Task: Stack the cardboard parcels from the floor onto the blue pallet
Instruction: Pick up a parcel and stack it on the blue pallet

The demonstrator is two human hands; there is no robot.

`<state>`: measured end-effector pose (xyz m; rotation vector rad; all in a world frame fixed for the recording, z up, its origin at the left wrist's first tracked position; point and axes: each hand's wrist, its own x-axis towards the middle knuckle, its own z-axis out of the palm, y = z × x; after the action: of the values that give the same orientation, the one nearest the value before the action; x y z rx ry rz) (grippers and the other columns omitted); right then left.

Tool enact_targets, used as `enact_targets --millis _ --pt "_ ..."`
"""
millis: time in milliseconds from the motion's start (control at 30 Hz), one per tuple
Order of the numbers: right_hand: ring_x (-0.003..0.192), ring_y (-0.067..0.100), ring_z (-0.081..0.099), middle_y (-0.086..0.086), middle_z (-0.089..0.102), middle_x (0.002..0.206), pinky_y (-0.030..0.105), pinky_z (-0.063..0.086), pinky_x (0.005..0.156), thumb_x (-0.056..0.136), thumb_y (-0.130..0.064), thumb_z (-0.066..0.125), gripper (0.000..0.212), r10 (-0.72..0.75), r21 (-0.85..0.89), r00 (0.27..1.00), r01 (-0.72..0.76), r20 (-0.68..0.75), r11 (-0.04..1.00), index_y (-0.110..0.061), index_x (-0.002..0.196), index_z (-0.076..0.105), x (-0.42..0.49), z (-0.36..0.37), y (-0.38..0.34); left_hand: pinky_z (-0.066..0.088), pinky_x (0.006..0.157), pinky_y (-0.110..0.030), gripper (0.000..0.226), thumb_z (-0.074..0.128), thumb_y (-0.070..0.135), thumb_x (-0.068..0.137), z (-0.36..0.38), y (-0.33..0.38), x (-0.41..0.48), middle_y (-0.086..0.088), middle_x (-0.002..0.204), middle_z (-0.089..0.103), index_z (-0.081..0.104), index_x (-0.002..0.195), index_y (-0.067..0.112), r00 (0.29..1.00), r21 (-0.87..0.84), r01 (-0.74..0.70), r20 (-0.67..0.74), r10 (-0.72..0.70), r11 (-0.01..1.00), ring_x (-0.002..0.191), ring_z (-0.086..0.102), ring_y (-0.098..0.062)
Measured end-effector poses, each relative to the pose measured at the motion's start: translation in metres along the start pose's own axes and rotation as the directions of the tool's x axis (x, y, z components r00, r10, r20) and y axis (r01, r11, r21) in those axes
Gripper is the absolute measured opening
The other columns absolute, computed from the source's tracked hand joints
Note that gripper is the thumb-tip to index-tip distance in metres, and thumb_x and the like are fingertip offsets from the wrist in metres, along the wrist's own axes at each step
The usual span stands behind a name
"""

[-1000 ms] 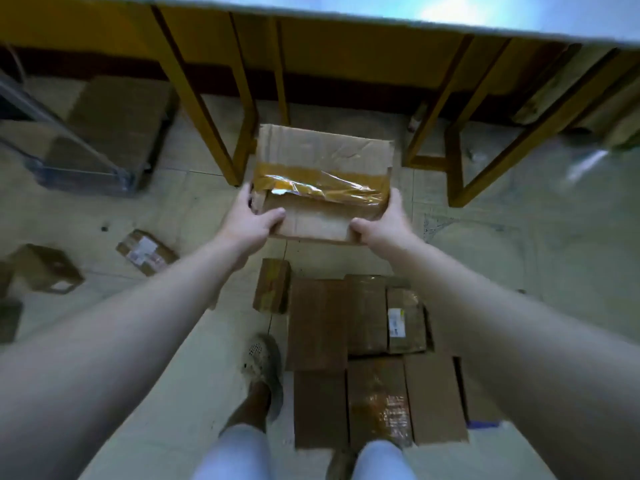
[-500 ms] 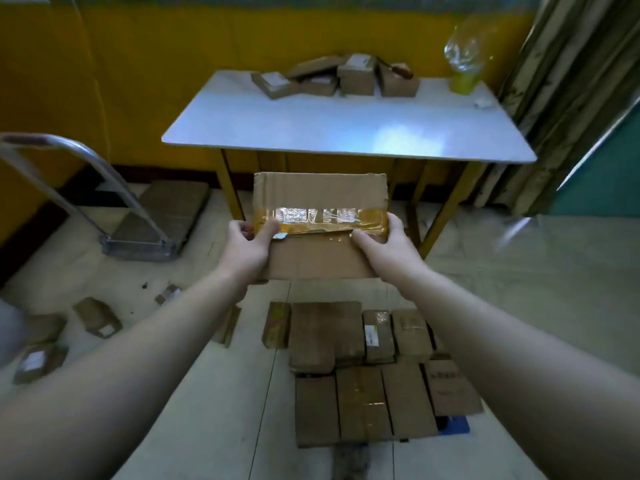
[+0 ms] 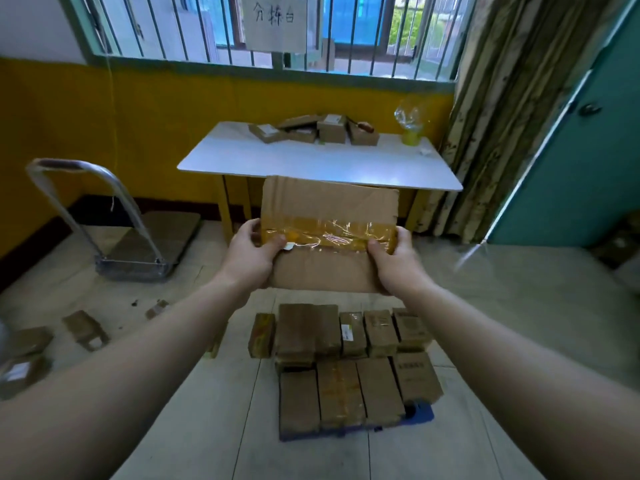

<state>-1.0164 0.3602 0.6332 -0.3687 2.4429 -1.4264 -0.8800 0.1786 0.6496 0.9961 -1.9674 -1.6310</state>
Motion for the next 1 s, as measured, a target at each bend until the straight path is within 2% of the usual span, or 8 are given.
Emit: enact_targets --millis 133,367,467,567,733,833,900,1000 --pt "0.085 0.014 0.053 -0.002 0.05 0.113 0.035 0.05 0.069 0.096 -0.045 0.048 0.055 0.012 -0.013 1.0 -0.012 0.013 1.0 -0.033 0.144 0.023 -0.018 -0.041 0.026 0.052 0.056 -0.035 0.06 0.06 0.033 0.089 0.035 -0.004 -0.031 -0.002 0.138 0.041 0.03 0.141 0.028 1.0 0.023 0.006 0.029 -0.007 1.0 0.107 0.052 -0.026" --pt "0.099 0.028 0.057 0.001 0.051 0.116 0.051 0.055 0.08 0.096 -0.048 0.046 0.058 0.124 -0.095 0.992 -0.12 0.038 0.988 -0.035 0.145 0.018 -0.029 -0.153 0.103 0.052 0.055 -0.032 0.058 0.058 0.035 0.09 0.161 -0.008 -0.072 -0.004 0.133 0.045 0.03 0.141 0.027 0.989 0.089 0.008 0.15 -0.021 0.996 0.101 0.056 -0.023" --pt "0.089 0.024 0.059 -0.002 0.053 0.107 0.045 0.059 0.068 0.095 -0.048 0.047 0.057 0.166 -0.13 0.986 -0.16 0.031 0.979 -0.036 0.144 0.021 -0.026 -0.205 0.139 0.049 0.055 -0.024 0.056 0.056 0.037 0.091 0.22 -0.011 -0.087 0.0 0.128 0.05 0.032 0.141 0.025 0.976 0.095 0.027 0.211 -0.047 0.995 0.094 0.057 -0.015" --pt "0.088 0.023 0.059 0.001 0.055 0.115 0.037 0.057 0.06 0.094 -0.047 0.049 0.055 0.199 -0.156 0.98 -0.195 0.009 0.968 -0.033 0.143 0.026 -0.022 -0.239 0.17 0.046 0.049 -0.018 0.055 0.054 0.038 0.093 0.266 -0.016 -0.099 0.007 0.112 0.051 0.032 0.141 0.026 0.965 0.118 0.068 0.245 -0.096 0.991 0.085 0.057 -0.007" --pt "0.096 0.025 0.056 0.003 0.052 0.121 0.032 0.051 0.054 0.095 -0.045 0.049 0.056 0.261 -0.205 0.965 -0.251 0.027 0.946 -0.029 0.144 0.027 -0.004 -0.256 0.207 0.045 0.056 -0.021 0.058 0.053 0.04 0.093 0.307 -0.032 -0.096 0.0 0.133 0.051 0.03 0.145 0.026 0.952 0.205 0.127 0.25 -0.178 0.97 0.093 0.056 -0.011" --pt "0.099 0.026 0.056 0.003 0.053 0.122 0.037 0.054 0.067 0.095 -0.041 0.051 0.057 0.272 -0.244 0.962 -0.256 0.031 0.935 -0.027 0.145 0.028 0.014 -0.251 0.223 0.051 0.059 -0.028 0.06 0.055 0.04 0.092 0.319 -0.046 -0.082 -0.002 0.13 0.05 0.027 0.144 0.032 0.939 0.245 0.166 0.256 -0.229 0.955 0.094 0.057 -0.016" --pt "0.102 0.027 0.057 0.004 0.054 0.125 0.042 0.054 0.082 0.094 -0.039 0.054 0.058 0.29 -0.274 0.956 -0.271 0.03 0.923 -0.025 0.144 0.03 0.029 -0.243 0.234 0.056 0.073 -0.038 0.059 0.056 0.038 0.091 0.326 -0.059 -0.068 -0.003 0.127 0.05 0.027 0.142 0.032 0.925 0.24 0.209 0.265 -0.271 0.948 0.096 0.056 -0.018" --pt "0.106 0.026 0.056 0.004 0.054 0.128 0.046 0.052 0.089 0.093 -0.035 0.055 0.056 0.343 -0.302 0.938 -0.314 0.046 0.9 -0.025 0.143 0.032 0.052 -0.23 0.256 0.055 0.08 -0.047 0.058 0.057 0.036 0.091 0.34 -0.087 -0.043 -0.001 0.12 0.051 0.028 0.141 0.031 0.885 0.218 0.304 0.295 -0.36 0.927 0.096 0.057 -0.02"
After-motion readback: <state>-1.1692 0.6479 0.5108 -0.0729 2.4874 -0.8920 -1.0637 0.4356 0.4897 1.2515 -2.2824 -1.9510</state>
